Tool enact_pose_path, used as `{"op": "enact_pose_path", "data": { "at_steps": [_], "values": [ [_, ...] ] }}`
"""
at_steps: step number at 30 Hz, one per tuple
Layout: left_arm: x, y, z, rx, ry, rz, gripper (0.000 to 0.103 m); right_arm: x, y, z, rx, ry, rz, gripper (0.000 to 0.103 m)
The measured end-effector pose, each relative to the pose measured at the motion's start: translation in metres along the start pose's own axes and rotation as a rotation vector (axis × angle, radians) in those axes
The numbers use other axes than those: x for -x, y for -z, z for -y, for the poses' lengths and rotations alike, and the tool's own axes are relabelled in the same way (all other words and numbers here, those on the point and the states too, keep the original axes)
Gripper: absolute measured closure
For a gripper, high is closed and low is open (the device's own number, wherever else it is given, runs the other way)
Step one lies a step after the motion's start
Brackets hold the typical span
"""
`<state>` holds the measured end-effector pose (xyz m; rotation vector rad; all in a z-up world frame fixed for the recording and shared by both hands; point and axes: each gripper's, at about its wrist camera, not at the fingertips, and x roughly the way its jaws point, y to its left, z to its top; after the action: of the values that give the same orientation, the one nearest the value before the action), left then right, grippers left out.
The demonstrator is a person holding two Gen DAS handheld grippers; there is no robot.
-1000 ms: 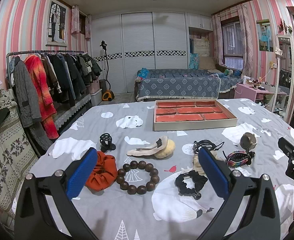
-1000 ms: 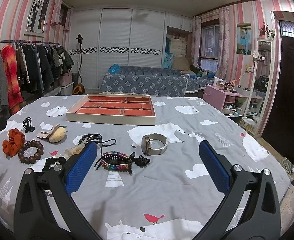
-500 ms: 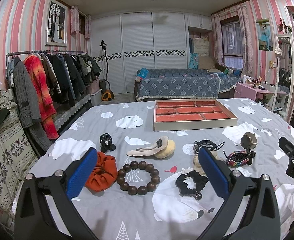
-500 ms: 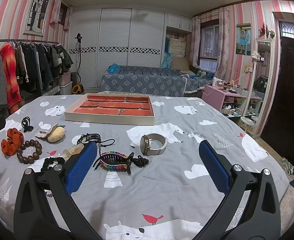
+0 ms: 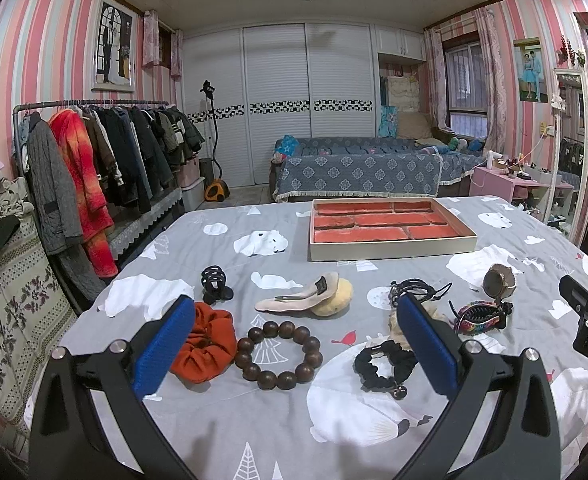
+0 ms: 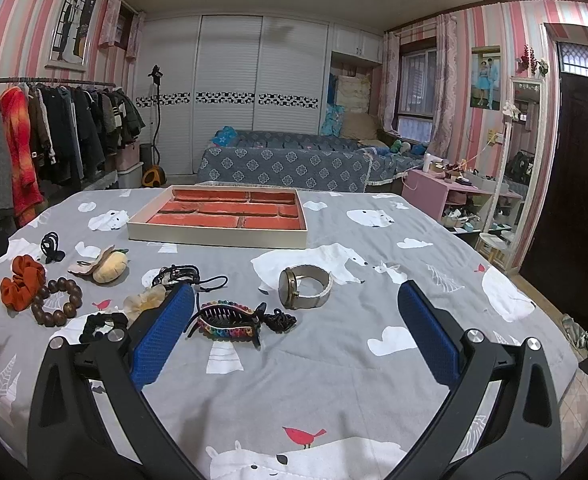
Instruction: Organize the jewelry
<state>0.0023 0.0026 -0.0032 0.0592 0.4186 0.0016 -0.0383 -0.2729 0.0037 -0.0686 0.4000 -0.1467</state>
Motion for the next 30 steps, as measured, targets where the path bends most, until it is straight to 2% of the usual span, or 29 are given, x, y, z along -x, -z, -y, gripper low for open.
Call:
{"op": "enact_pose_path", "data": {
  "at_steps": [10, 18, 30],
  "values": [
    [-0.007, 0.005, -0.005, -0.008, -0.007, -0.013, 0.004, -0.001, 0.006, 0.003, -0.003, 0.006, -0.008, 0.004],
    [-0.019, 0.015, -0.005, -0.025, 0.007, -0.053, 0.004, -0.004, 0.012, -0.004, 0.027, 0.014, -0.002, 0.004],
    [-0.058, 0.031, -0.027, -0.015, -0.007, -0.15, 0.004, -0.037, 0.02, -0.02, 0.058, 0.043, -0.094, 0.004]
  ]
}}
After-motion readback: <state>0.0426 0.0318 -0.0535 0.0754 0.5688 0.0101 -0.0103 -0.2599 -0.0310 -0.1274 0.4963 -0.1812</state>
